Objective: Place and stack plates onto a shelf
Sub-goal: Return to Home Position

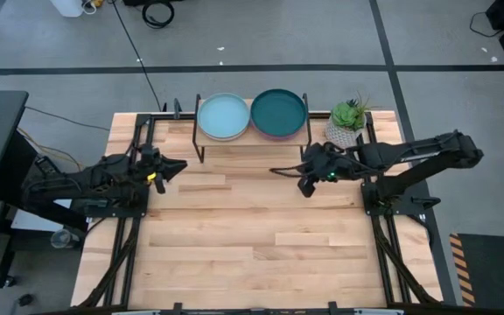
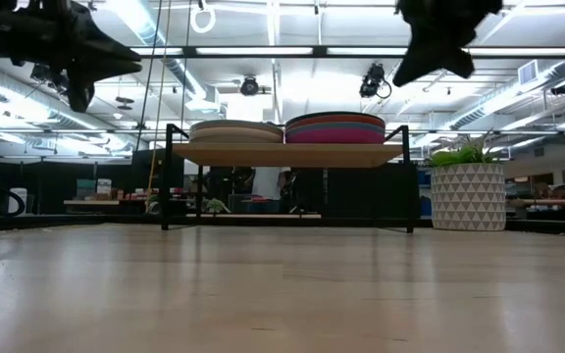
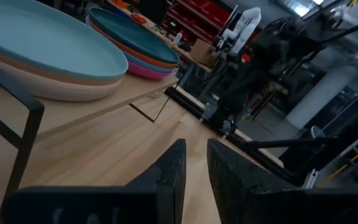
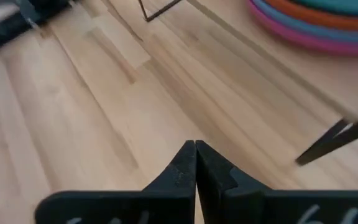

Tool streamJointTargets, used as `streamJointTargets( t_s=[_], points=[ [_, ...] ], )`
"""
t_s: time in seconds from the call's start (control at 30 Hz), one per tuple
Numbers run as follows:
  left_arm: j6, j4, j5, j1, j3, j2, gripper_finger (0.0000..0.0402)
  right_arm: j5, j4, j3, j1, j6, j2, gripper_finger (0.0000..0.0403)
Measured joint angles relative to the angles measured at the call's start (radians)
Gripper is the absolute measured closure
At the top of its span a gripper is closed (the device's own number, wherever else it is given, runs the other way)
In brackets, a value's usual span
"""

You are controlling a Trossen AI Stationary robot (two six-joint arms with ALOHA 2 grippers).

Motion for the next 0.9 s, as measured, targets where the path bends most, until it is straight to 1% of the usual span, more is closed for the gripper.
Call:
streamJointTargets(
  t_s=[0.17, 0.3, 0.4, 0.6, 0.7, 0.9],
  points=[
    [-0.02, -0.001, -0.001, 0.0, -0.018, -0.047, 0.0331, -0.032, 0.136, -0.152, 0.0, 0.057, -0.13, 0.0394],
    [-0.024, -0.005, -0.003, 0.0, -0.033, -0.072, 0.0331, -0.032, 0.268, -0.276, 0.0, 0.087, -0.244, 0.0393],
    [-0.047, -0.007, -0.012, 0.0, -0.055, -0.085, 0.0331, -0.026, 0.331, -0.363, -0.001, 0.132, -0.327, 0.0393],
    [-0.095, 0.0, -0.017, 0.0, -0.104, -0.091, 0.0331, 0.0, 0.431, -0.513, -0.001, 0.226, -0.473, 0.0394],
    [-0.116, 0.037, -0.018, 0.0, -0.133, -0.092, 0.0331, 0.009, 0.468, -0.57, -0.001, 0.252, -0.539, 0.0394],
    [-0.149, 0.069, -0.027, 0.0, -0.174, -0.091, 0.0331, 0.025, 0.482, -0.653, -0.001, 0.286, -0.658, 0.0394]
  ],
)
